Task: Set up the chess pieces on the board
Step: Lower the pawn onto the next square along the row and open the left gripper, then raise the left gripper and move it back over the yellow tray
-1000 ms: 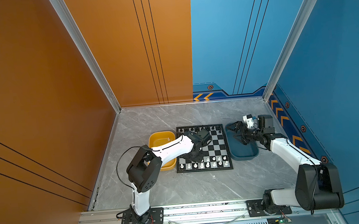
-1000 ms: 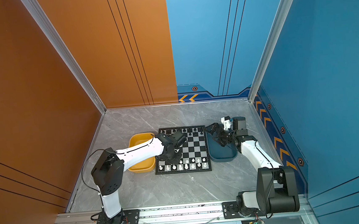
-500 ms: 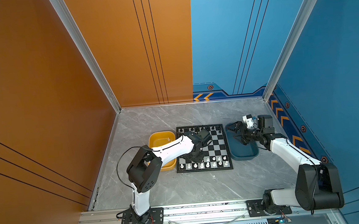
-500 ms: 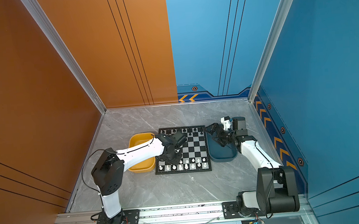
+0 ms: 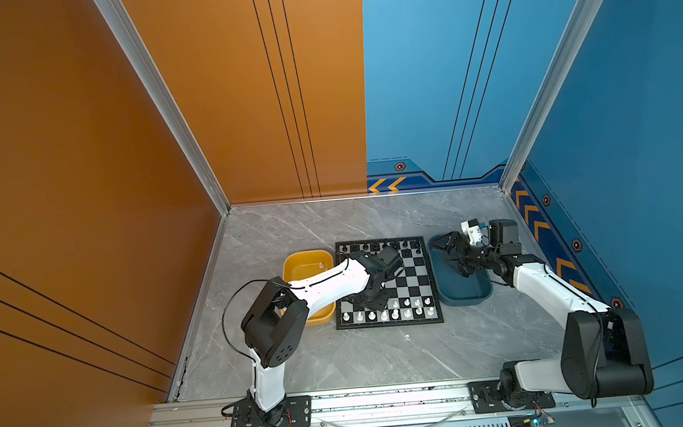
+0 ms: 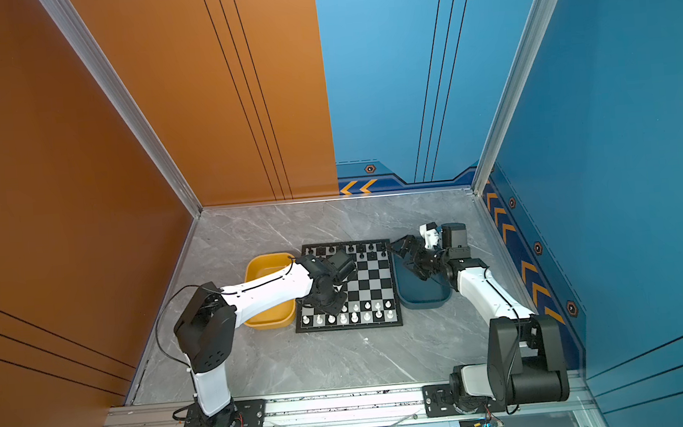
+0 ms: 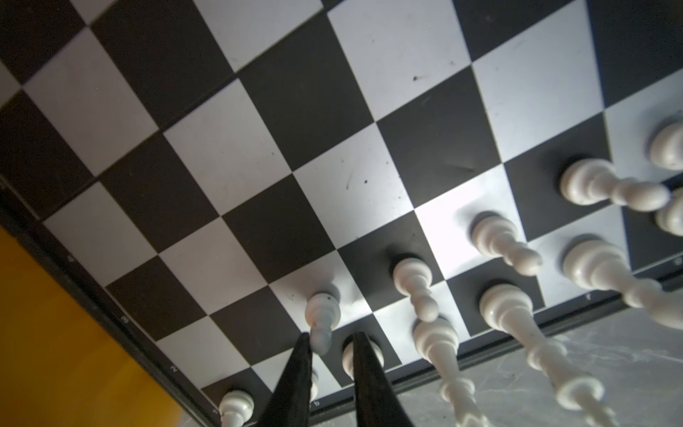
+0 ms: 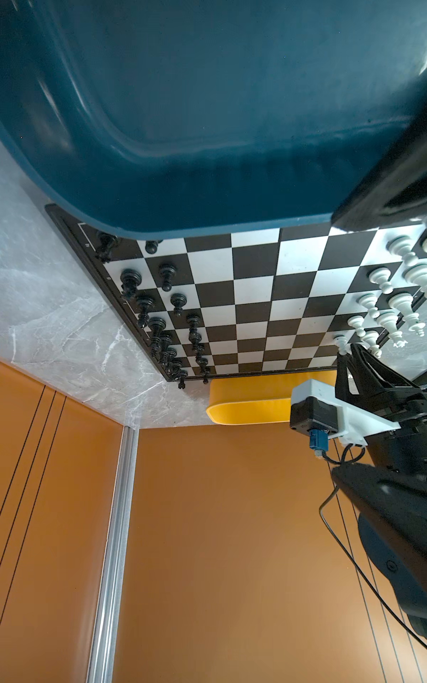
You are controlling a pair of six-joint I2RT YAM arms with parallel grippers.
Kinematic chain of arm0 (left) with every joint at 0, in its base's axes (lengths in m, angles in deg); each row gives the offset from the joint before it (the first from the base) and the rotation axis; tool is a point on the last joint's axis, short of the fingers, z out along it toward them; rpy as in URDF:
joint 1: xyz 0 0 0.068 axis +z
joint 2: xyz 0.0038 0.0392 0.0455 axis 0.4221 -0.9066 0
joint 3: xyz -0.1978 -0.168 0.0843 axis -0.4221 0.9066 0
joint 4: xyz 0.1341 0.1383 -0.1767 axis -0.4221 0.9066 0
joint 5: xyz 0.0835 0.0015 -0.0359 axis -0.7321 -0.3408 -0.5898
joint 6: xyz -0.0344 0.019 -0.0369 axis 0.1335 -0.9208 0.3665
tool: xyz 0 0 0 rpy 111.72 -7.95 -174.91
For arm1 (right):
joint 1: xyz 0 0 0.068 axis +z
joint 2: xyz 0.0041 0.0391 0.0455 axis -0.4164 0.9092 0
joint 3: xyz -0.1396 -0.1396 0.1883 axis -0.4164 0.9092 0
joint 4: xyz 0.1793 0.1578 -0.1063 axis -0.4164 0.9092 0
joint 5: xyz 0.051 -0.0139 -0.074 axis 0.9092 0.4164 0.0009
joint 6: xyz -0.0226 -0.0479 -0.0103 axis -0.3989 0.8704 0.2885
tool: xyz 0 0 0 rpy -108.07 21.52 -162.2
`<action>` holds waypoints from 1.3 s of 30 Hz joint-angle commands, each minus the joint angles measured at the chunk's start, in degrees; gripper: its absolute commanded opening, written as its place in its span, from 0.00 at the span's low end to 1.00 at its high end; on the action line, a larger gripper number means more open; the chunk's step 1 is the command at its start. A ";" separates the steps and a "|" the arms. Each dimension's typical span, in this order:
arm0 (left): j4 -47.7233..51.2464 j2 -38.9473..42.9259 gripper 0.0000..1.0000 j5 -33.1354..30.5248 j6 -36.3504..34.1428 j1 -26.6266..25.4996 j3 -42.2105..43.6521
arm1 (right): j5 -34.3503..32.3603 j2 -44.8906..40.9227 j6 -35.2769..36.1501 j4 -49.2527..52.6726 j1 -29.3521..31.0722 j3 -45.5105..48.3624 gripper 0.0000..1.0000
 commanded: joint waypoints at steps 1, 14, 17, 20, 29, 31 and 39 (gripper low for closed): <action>1.39 -1.33 0.23 0.54 0.21 -0.62 0.13 | 0.64 0.44 -0.59 -1.35 0.45 0.46 1.00; 1.31 -2.41 0.24 0.63 0.38 -0.66 0.13 | 0.59 0.53 -0.56 -1.35 0.58 0.57 1.00; 1.35 -2.61 0.24 0.48 0.47 -0.63 0.13 | 0.52 0.52 -0.60 -1.35 0.58 0.64 1.00; 1.32 -2.37 0.26 0.03 0.56 -0.59 0.00 | 0.57 0.38 -0.62 -1.35 0.58 0.63 1.00; 1.33 -1.18 0.30 -1.66 0.67 0.12 -1.19 | 0.66 0.07 -0.52 -1.30 0.58 0.70 1.00; 1.31 -0.67 0.30 -1.83 0.56 0.25 -1.66 | 0.66 -0.07 -0.49 -1.26 0.58 0.66 1.00; 1.40 1.12 0.34 -0.88 -0.54 1.12 -3.86 | 0.75 -0.15 -0.50 -1.19 0.58 0.73 1.00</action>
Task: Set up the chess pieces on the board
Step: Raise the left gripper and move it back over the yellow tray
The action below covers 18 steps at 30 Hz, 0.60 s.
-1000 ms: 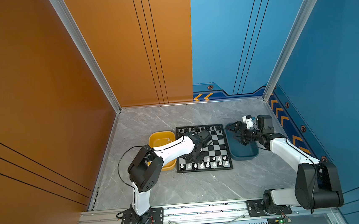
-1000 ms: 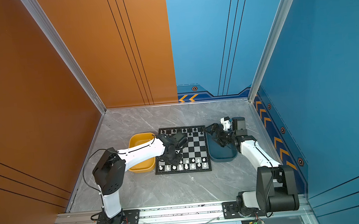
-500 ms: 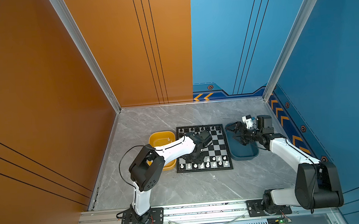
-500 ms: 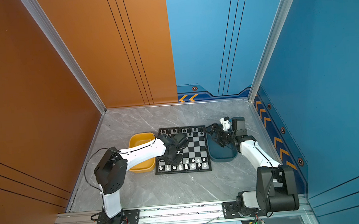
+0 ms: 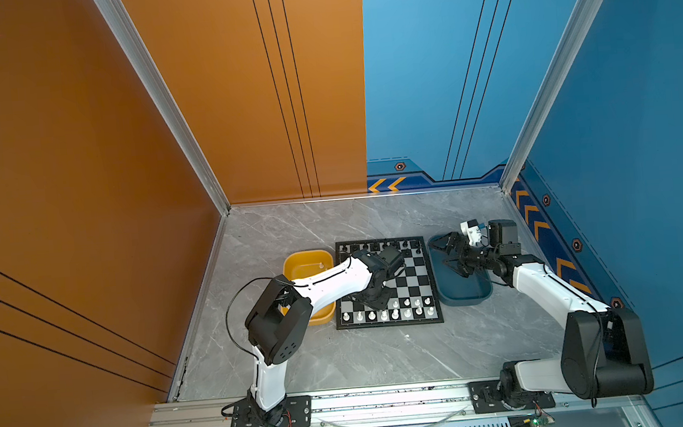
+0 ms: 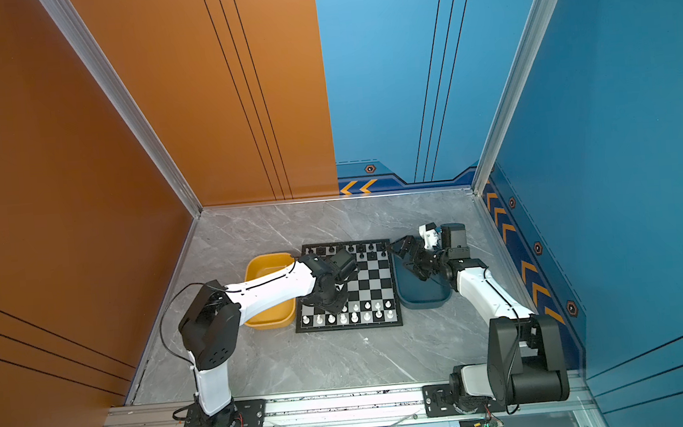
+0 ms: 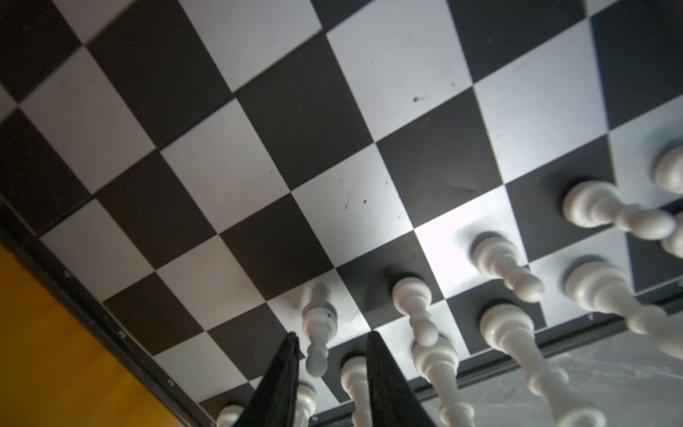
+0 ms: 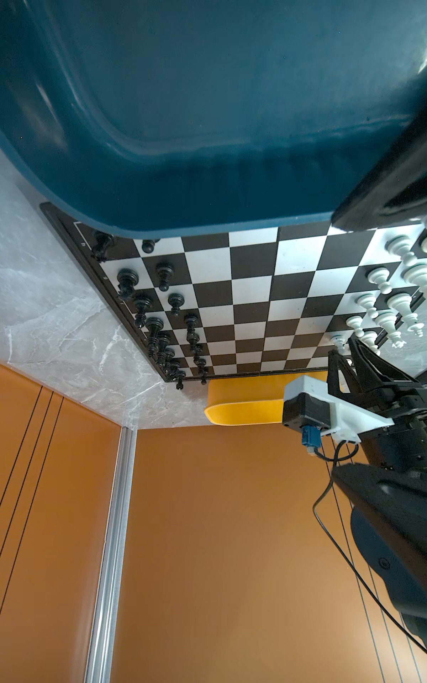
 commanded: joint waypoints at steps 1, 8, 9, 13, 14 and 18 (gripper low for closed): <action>1.40 2.91 0.34 -0.60 -0.82 0.63 -2.20 | 0.79 -0.20 -0.46 -1.22 0.21 0.52 1.00; 1.51 6.91 0.36 -3.51 -2.09 3.27 -2.73 | 0.77 -0.39 -0.45 -1.18 0.19 0.57 1.00; 1.54 7.88 0.36 -4.19 -2.27 4.14 -2.74 | 0.77 -0.43 -0.49 -1.24 0.21 0.56 1.00; 1.39 11.48 0.36 -8.69 -2.54 8.30 -3.17 | 0.66 -0.18 -0.52 -1.18 0.21 0.44 1.00; 1.44 11.97 0.36 -10.03 -2.49 9.51 -3.33 | 0.71 -0.09 -0.49 -1.18 0.21 0.47 1.00; 1.11 12.71 0.35 -16.30 -2.36 14.58 -4.06 | 0.66 0.18 -0.57 -1.21 0.21 0.09 1.00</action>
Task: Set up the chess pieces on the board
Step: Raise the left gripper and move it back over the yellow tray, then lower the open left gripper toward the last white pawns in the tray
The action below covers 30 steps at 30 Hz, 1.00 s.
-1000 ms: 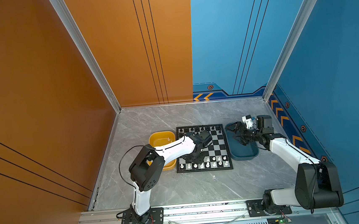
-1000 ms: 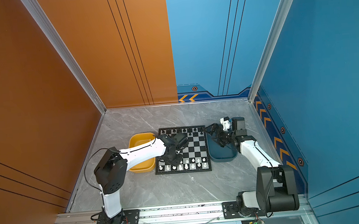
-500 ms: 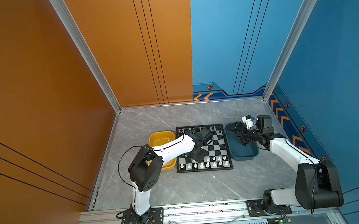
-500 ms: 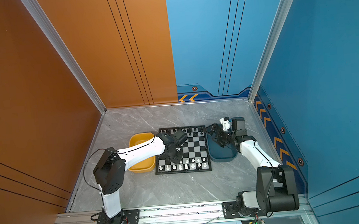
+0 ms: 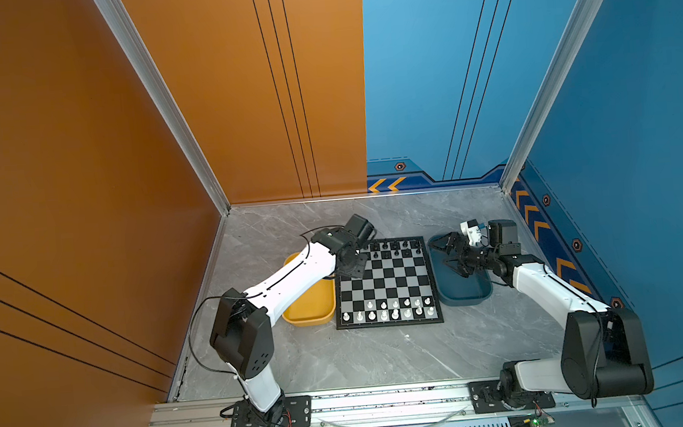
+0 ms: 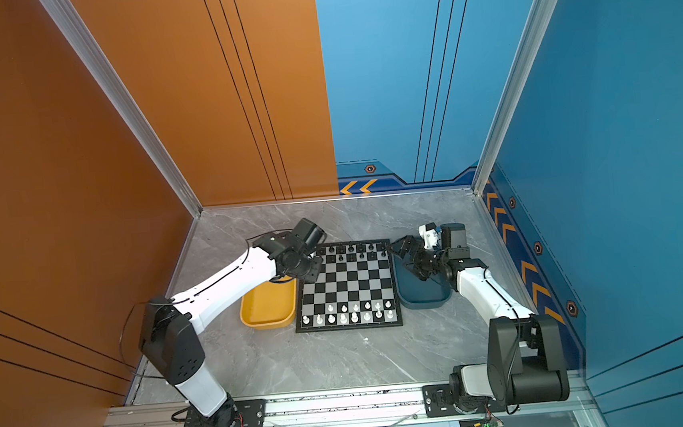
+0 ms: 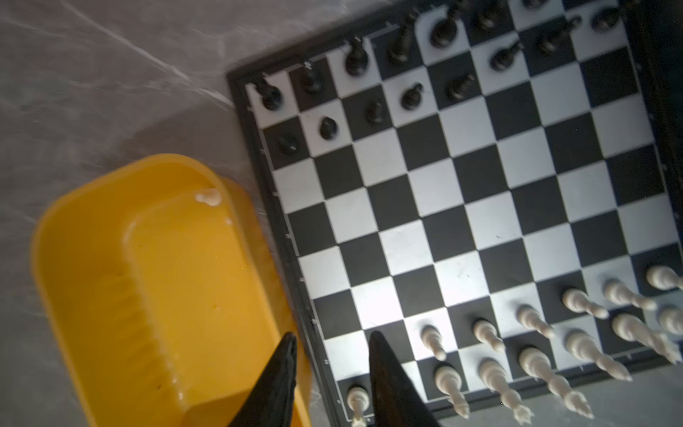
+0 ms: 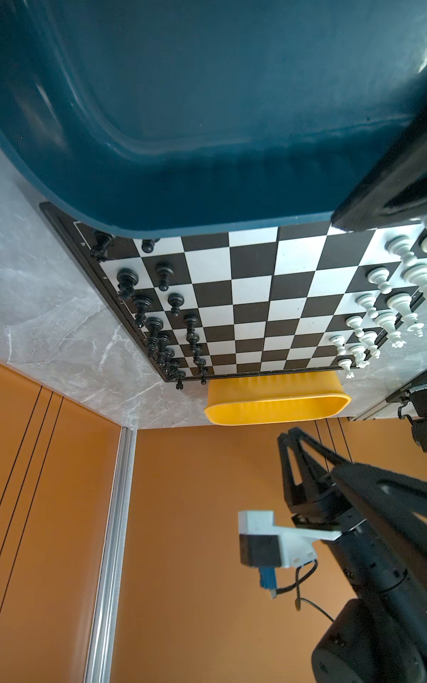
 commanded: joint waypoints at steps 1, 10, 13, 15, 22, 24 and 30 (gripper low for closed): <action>0.77 0.55 0.35 -7.04 -0.62 3.83 -1.32 | 0.69 0.27 -0.54 -1.15 0.16 0.21 1.00; -4.76 -4.76 0.33 -4.32 -0.44 11.92 -0.03 | 0.50 0.72 -0.38 -0.54 -0.19 -0.51 1.00; -6.91 -6.51 0.33 -2.69 -0.53 13.44 0.70 | 0.40 1.13 -0.21 0.04 -0.27 -0.89 1.00; -7.56 -7.52 0.32 -2.34 -0.46 13.92 0.85 | 0.44 1.40 -0.22 0.06 -0.27 -1.02 1.00; -11.42 -9.45 0.33 1.17 -0.10 15.47 2.67 | 0.09 2.45 -0.23 0.05 -0.28 -1.12 1.00; -12.47 -9.81 0.34 2.52 0.17 15.87 3.25 | 0.05 2.64 -0.34 0.01 -0.28 -1.04 1.00; -13.33 -11.31 0.34 2.99 0.26 16.47 3.83 | -0.03 2.64 -0.30 -0.07 -0.20 -1.17 1.00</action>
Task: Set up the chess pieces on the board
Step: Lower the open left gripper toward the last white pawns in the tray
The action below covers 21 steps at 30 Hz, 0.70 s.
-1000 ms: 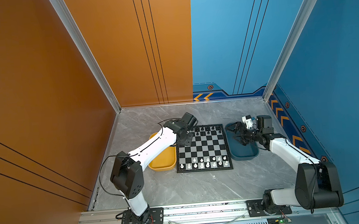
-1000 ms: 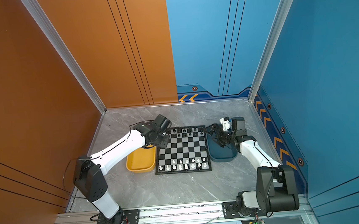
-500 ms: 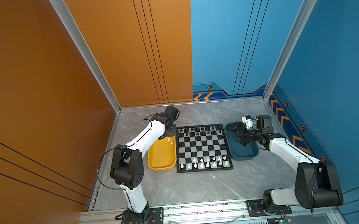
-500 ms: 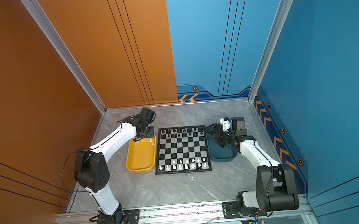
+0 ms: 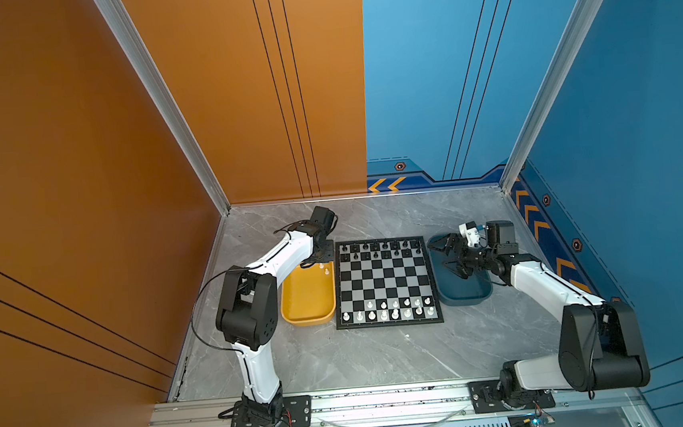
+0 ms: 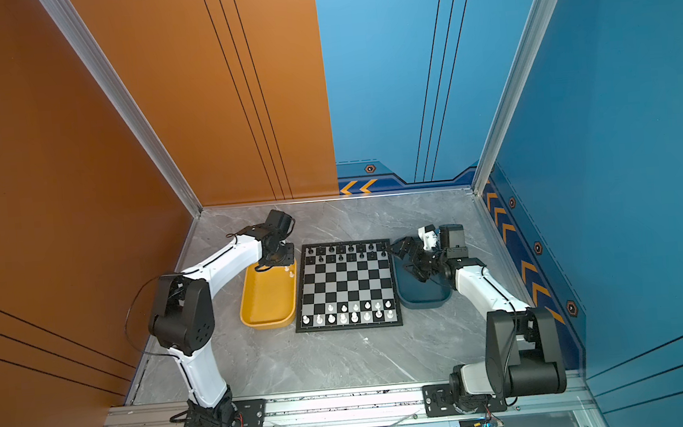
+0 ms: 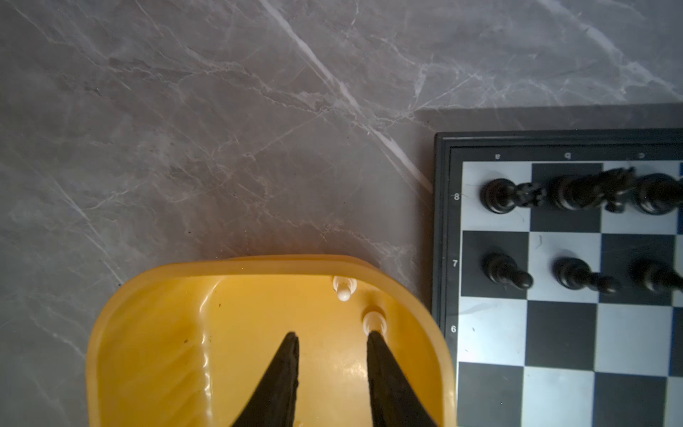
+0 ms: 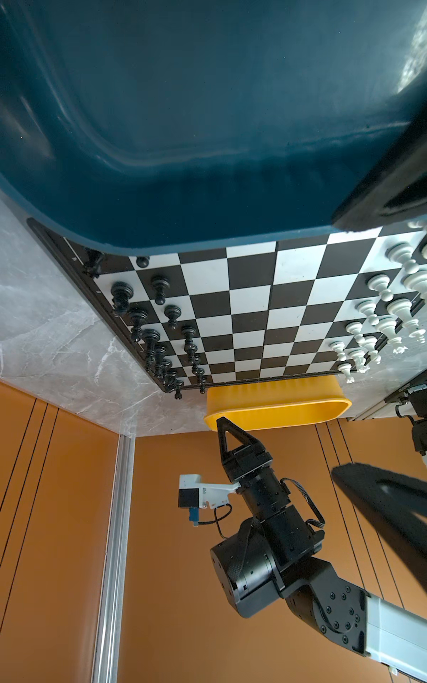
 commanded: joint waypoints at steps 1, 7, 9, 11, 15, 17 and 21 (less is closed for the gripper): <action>-1.37 -1.27 0.34 1.83 0.22 0.66 1.13 | -0.09 0.64 -0.24 -0.13 -0.16 -1.07 1.00; -3.91 -1.97 0.34 3.06 0.90 1.54 2.80 | 0.02 0.83 -0.32 -0.13 -0.19 -1.09 1.00; -4.19 -2.19 0.33 3.27 0.92 1.64 2.99 | -0.04 0.83 -0.24 -0.07 -0.21 -1.12 1.00; -4.36 -2.45 0.33 3.34 0.92 1.72 3.09 | -0.03 0.83 -0.29 -0.05 -0.16 -1.08 1.00; -4.87 -2.89 0.32 3.74 0.92 1.77 3.30 | -0.09 0.79 -0.36 0.03 -0.17 -1.15 1.00; -5.20 -3.06 0.32 3.87 0.92 1.78 3.33 | -0.19 0.66 -0.33 0.12 -0.21 -1.11 1.00; -5.33 -3.24 0.31 4.11 0.84 1.81 3.24 | -0.37 0.65 -0.45 0.01 -0.17 -1.11 1.00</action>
